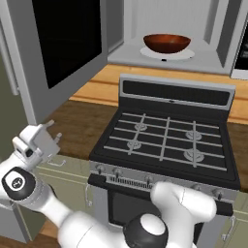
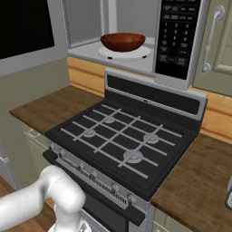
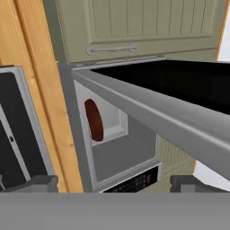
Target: Pick the mushroom from the sink and place it in the bowl. Then pick the bowl and place it in the microwave. Then close the microwave door and press the start button.
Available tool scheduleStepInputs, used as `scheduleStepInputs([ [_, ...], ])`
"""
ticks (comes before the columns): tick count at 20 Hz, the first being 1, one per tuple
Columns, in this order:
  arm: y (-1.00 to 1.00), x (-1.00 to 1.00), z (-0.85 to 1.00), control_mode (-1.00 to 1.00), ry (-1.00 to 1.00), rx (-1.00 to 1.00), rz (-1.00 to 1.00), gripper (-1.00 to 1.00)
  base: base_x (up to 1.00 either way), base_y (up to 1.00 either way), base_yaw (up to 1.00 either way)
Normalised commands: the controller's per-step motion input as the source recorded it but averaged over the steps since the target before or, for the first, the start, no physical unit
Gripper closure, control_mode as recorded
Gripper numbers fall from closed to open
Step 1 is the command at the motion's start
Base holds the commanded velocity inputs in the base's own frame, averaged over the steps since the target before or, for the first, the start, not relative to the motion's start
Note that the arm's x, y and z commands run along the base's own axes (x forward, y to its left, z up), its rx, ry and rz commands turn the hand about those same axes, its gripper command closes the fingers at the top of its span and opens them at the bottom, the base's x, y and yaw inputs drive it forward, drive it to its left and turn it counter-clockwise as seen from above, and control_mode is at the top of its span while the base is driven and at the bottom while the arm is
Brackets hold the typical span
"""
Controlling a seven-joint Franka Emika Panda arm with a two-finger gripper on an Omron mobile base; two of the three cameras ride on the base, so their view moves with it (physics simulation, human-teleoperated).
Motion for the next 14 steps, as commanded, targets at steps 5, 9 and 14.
scheduleStepInputs([
  [5,0.24,0.36,-0.32,-1.00,0.09,-0.04,0.00,-1.00,0.00,0.00,0.00],
  [9,0.60,0.71,0.02,-1.00,0.31,-0.10,0.00,-1.00,0.00,0.00,0.00],
  [14,0.64,0.50,0.54,-1.00,0.41,-0.15,-0.19,-1.00,0.00,0.00,0.00],
])
